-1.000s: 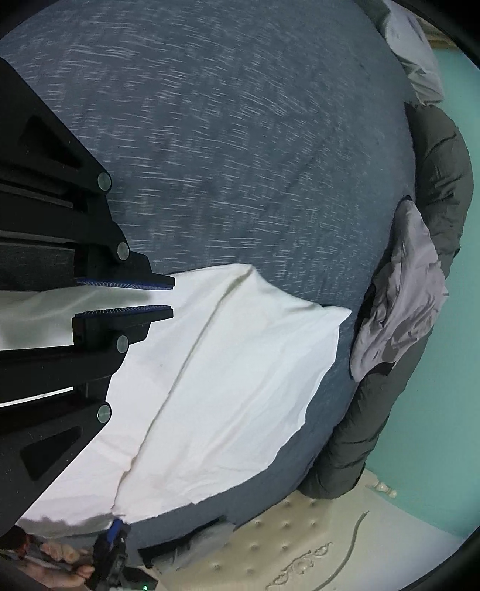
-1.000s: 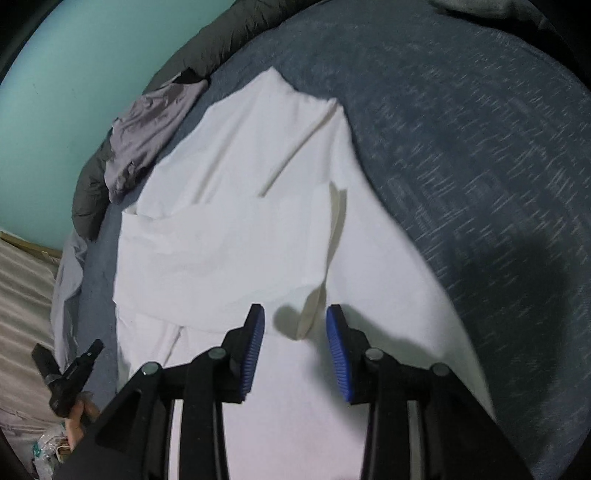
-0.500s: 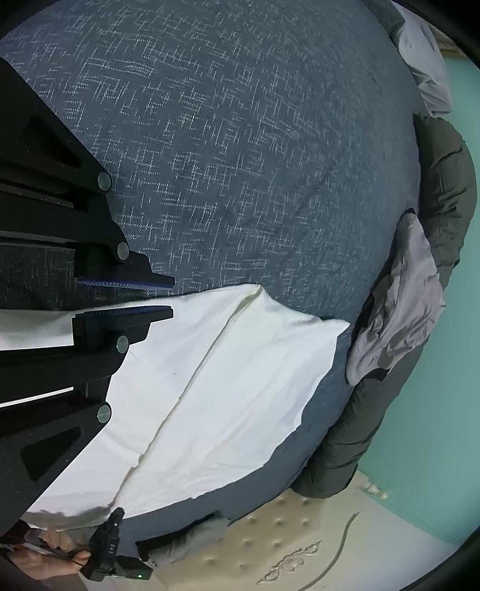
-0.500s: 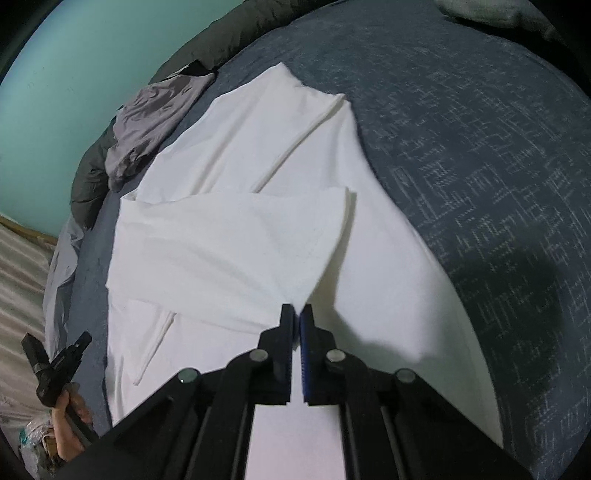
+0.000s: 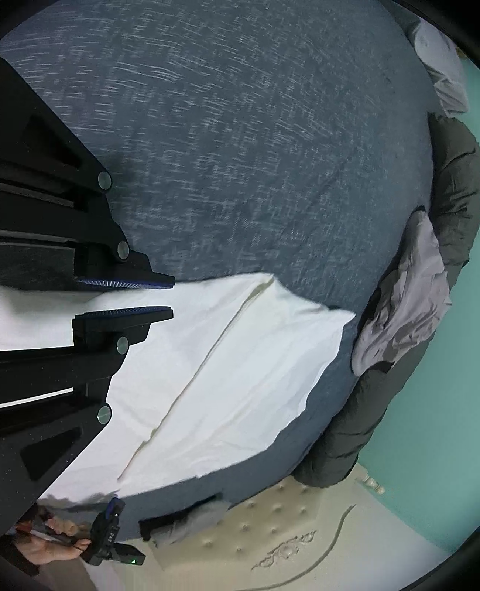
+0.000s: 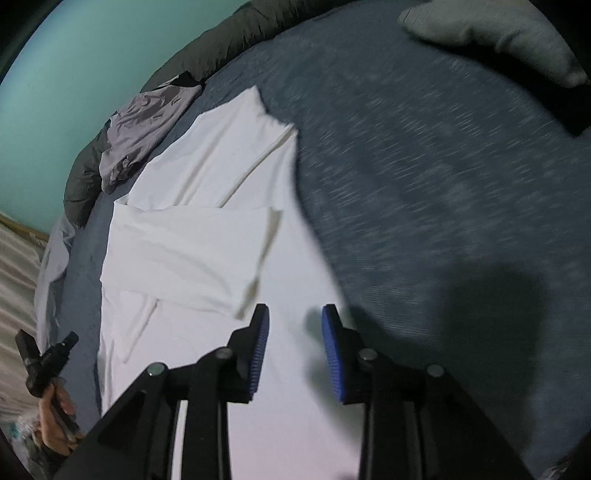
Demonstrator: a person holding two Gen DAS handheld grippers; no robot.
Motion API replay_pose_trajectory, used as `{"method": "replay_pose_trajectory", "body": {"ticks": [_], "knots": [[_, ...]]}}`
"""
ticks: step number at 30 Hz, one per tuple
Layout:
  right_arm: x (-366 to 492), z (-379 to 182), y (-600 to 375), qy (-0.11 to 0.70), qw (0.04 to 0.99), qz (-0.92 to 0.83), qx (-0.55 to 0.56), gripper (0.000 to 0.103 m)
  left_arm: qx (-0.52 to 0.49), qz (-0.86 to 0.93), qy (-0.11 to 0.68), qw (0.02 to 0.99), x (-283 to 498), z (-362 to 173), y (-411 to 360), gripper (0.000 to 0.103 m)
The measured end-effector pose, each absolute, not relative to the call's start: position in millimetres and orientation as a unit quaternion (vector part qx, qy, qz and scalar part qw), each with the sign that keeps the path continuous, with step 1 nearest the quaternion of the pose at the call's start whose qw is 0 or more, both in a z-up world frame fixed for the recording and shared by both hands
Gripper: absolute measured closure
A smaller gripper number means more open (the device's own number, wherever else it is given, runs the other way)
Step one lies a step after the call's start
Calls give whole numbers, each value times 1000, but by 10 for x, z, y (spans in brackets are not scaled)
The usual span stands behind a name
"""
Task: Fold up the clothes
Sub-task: 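Move both open tools down to the white shirt hem, then grasp the shirt hem with the right tool while the left tool grasps it too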
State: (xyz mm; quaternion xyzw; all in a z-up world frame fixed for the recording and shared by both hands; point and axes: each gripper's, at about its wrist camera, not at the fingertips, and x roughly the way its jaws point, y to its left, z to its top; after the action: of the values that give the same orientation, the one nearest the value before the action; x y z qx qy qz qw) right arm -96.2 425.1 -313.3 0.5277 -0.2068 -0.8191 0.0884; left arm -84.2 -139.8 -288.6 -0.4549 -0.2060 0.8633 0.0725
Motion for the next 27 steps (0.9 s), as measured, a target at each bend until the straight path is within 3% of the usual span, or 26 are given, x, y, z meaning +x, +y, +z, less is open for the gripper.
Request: {"method": "replay_pose_trajectory", "body": {"ticks": [10, 15, 24, 26, 27], "knots": [[-536, -3174, 4490, -167, 126, -787, 580, 71, -527, 829, -158, 103, -183, -2892, -1199, 79], [-348, -3227, 4517, -162, 129, -780, 591, 71, -558, 809, -150, 106, 123, -2970, -1151, 69], [-230, -3314, 4467, -162, 153, -763, 606, 71, -593, 784, -145, 111, 407, -3174, -1077, 68], [-226, -3329, 4444, -159, 159, -761, 609, 74, -601, 779, -143, 112, 470, -3219, -1061, 68], [-222, -3329, 4428, -154, 160, -761, 609, 84, -602, 778, -142, 112, 482, -3240, -1059, 69]]}}
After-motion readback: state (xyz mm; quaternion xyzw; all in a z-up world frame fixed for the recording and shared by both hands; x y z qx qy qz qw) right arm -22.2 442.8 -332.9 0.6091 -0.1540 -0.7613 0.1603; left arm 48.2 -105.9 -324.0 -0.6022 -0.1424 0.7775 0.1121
